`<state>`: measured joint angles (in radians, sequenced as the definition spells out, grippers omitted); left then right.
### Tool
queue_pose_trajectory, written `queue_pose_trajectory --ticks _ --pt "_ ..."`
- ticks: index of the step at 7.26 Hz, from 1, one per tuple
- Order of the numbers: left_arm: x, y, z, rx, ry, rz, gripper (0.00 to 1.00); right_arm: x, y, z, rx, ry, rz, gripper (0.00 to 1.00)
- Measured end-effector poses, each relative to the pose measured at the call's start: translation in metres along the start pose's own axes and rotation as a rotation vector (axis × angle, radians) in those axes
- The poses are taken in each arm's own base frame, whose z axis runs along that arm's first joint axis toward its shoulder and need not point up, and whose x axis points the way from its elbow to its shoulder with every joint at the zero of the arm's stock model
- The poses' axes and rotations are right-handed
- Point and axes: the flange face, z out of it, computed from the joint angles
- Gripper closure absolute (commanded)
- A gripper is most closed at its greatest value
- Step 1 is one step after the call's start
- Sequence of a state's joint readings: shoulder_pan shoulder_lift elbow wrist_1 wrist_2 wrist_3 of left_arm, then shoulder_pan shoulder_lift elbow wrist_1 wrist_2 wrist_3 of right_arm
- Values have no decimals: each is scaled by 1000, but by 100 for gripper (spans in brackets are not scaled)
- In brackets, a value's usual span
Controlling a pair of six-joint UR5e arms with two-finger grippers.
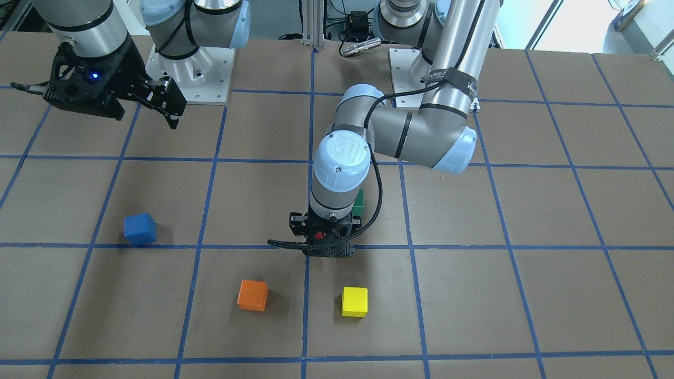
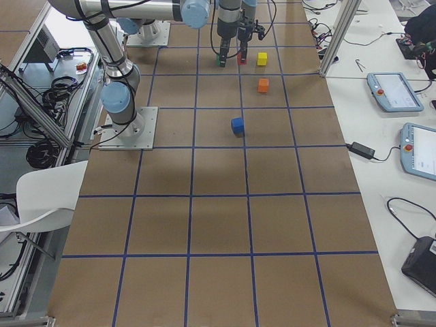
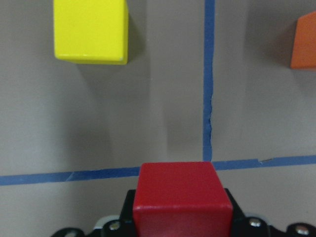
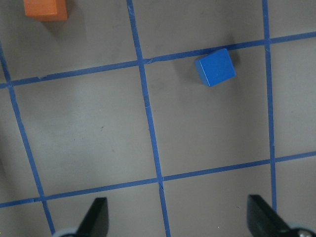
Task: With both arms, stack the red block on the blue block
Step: 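Carry the red cube with the left gripper toward the table centre, then open the left gripper to set the red cube down, then raise the left gripper back toward its start pose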
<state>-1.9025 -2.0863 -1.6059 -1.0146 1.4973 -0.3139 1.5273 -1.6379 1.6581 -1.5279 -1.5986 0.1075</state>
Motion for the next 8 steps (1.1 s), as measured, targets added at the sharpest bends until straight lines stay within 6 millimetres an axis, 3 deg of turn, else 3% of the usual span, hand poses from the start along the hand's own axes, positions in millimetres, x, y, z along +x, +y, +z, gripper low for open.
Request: queue_pose_trajectory --ticks 1,3,4,5,6,8 --pt "12 4 16 -13 -8 3 1 1 0 1 -2 1 0 0" --pt "23 4 35 13 -4 15 0 1 0 1 -3 0 -2 0" --pt "24 2 33 43 4 23 0 1 0 1 -2 0 -3 0" --pt "19 -2 18 67 12 22 0 1 -1 1 1 0 -5 0" --pt "2 -9 -14 84 19 -1 0 1 -1 0 3 0 -7 0" --pt "-79 -18 -109 75 10 40 0 1 -2 -1 12 0 -6 0"
